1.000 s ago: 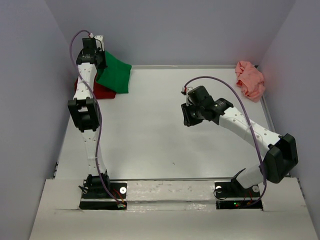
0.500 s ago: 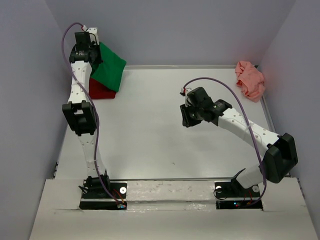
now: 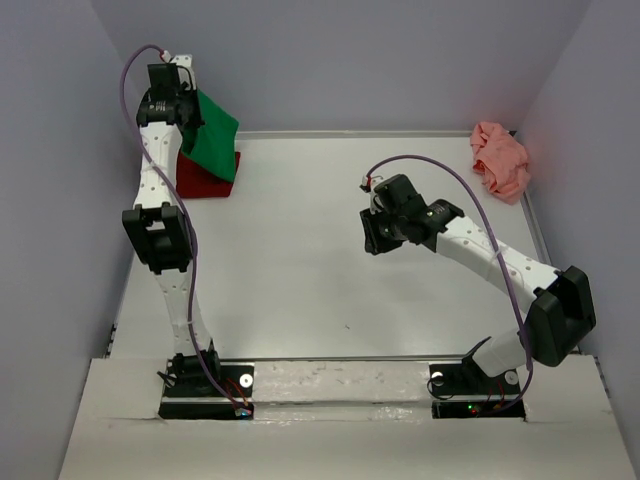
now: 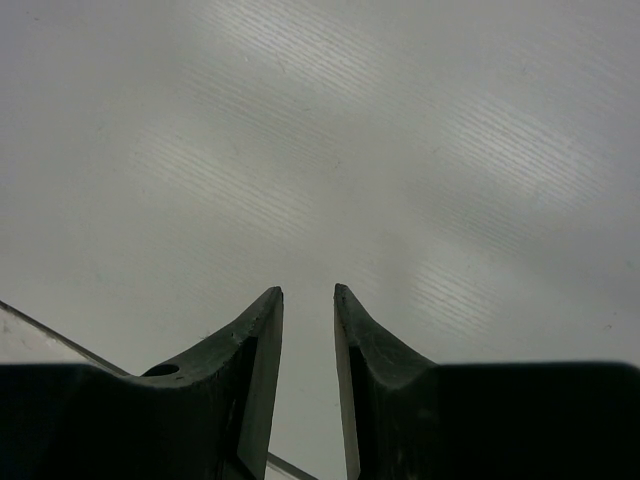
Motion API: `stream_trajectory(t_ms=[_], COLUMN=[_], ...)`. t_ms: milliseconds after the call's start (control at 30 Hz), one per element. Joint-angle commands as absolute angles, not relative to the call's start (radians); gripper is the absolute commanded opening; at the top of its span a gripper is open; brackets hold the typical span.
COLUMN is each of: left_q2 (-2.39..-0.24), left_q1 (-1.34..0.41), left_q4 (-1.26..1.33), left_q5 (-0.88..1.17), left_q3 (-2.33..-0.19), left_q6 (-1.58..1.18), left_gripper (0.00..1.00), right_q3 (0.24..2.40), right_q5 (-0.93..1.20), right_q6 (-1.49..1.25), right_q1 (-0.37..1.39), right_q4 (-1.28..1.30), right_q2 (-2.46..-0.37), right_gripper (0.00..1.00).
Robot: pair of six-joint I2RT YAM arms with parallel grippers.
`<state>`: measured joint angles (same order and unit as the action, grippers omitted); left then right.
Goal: Fold and stack the t-shirts
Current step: Neatly place the folded tshirt to the corner
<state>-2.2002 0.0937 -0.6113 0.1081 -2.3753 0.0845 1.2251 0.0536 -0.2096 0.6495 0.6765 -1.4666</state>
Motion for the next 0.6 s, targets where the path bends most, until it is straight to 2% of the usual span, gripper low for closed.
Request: stream_trajectory(t_ms=[0, 400, 567], left_q2=[-2.195, -2.362, -2.398], left_q1=[0.110, 0.196, 0.259], left_q4=[-0.566, -0.597, -0.618], left_q5=[0.097, 0.054, -0.027], left_q3=[-2.352, -2.405, -2.417], left_q6=[0.066, 0.038, 0.028], left_gripper=[0.00, 0.00, 0.00], right_q3=[1.213, 1.212, 1.218], right_q5=[0.046, 0.008, 0.006], right_q6=[-0.202, -0.196, -0.195], right_q1=[0.660, 0.660, 0.660], right_q4=[0.643, 0.661, 0.664], right_q2=[-1.428, -1.420, -1.442], right_gripper=[0.33, 0.33, 0.33])
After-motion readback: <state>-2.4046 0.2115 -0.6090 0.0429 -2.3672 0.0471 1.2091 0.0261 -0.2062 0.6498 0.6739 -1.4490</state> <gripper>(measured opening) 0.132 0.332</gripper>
